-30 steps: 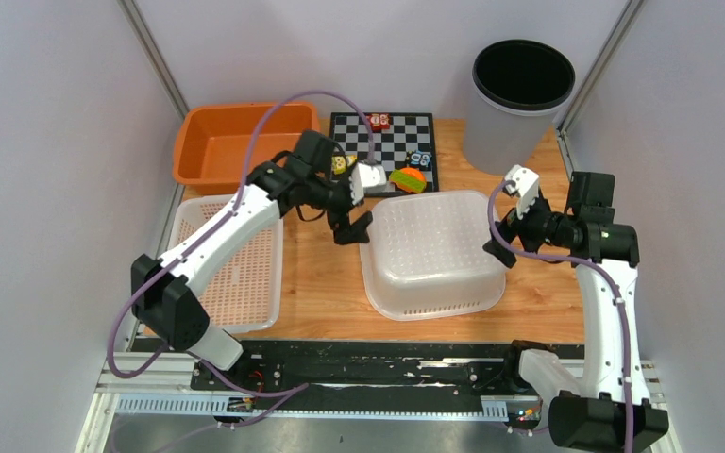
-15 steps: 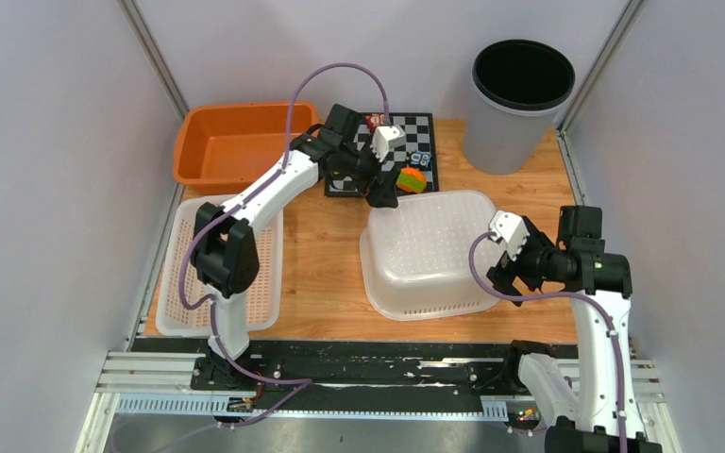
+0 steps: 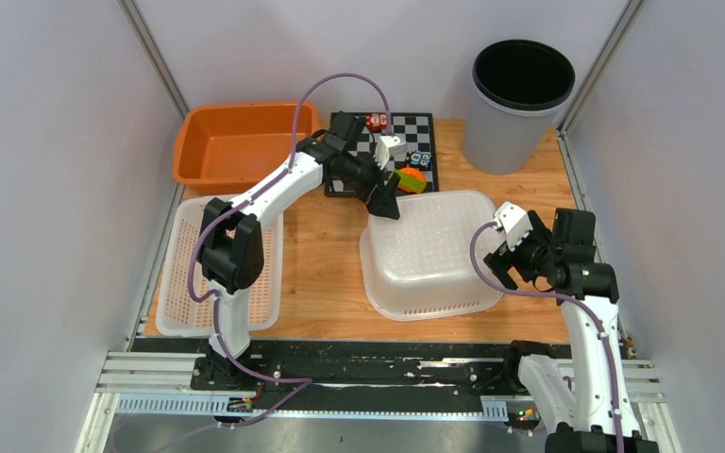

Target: Turn the large container upside down

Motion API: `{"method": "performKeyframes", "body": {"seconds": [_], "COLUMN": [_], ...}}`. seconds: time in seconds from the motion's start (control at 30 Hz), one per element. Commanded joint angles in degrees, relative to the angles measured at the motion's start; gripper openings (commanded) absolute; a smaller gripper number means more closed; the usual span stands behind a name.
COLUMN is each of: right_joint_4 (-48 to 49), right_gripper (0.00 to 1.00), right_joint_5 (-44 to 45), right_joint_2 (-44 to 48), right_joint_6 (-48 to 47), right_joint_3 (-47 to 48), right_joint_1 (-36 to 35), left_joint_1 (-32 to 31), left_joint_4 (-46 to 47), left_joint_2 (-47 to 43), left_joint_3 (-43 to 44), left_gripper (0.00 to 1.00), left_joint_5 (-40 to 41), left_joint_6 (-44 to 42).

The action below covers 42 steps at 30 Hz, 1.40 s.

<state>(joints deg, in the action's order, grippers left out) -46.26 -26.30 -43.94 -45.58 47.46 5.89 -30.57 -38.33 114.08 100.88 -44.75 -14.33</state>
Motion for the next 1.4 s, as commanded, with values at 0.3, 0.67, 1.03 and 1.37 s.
{"method": "performKeyframes", "body": {"seconds": [0.3, 0.67, 1.03, 1.37], "right_joint_4": [9.9, 12.4, 13.5, 9.4], "right_gripper": [1.0, 1.0, 1.0, 1.0], "right_joint_5": [9.2, 12.4, 23.6, 23.2], "right_joint_2": [-4.5, -11.4, -14.9, -16.7], "right_joint_6": [10.2, 13.8, 16.7, 18.5], "right_joint_3": [-0.9, 2.3, 7.5, 10.7], "right_joint_1": [-1.7, -1.8, -1.8, -1.2], "left_joint_1": [-0.9, -5.9, -10.3, -12.5], "left_joint_4": [-4.5, -5.7, -6.3, 2.0], "left_joint_2": [-4.4, -6.4, -4.6, -2.7], "left_joint_3": [-8.1, -11.1, -9.7, -8.7], "left_gripper": [1.0, 1.0, 1.0, 1.0], "left_joint_5": [-3.5, -3.1, -2.9, 3.5], "left_joint_6": [-2.9, -3.8, -3.7, 6.0]}}
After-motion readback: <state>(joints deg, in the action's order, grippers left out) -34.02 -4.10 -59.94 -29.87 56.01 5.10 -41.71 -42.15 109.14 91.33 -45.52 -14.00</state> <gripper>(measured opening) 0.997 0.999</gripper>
